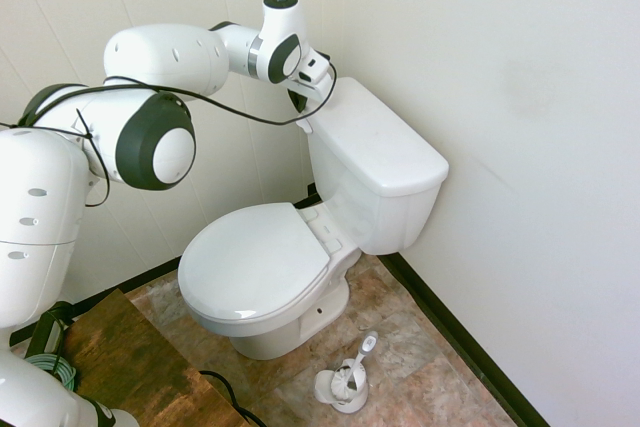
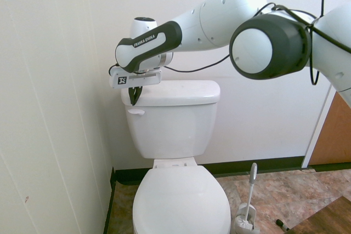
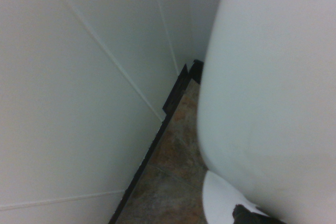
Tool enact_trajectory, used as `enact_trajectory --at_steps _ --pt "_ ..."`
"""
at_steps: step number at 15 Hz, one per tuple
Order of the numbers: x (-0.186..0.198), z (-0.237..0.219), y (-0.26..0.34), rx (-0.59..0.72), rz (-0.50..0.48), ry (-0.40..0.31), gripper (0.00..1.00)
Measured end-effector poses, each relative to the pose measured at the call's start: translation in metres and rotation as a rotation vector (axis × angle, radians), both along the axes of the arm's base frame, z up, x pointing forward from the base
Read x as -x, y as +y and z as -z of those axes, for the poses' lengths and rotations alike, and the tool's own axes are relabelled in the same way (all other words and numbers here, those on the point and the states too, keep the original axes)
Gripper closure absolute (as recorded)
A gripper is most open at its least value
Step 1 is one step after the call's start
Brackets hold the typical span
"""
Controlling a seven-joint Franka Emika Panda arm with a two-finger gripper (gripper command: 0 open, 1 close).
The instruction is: Flush the toilet
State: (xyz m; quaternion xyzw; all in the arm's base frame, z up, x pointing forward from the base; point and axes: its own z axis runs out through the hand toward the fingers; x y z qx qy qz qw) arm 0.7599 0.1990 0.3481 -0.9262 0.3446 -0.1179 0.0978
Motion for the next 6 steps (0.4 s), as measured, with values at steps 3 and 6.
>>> enact_trajectory --at_steps 3,6 --pt "0.017 -0.030 -0.024 0.008 0.017 0.004 1.00" --pt "0.045 -0.061 -0.036 0.008 0.020 0.011 1.00"
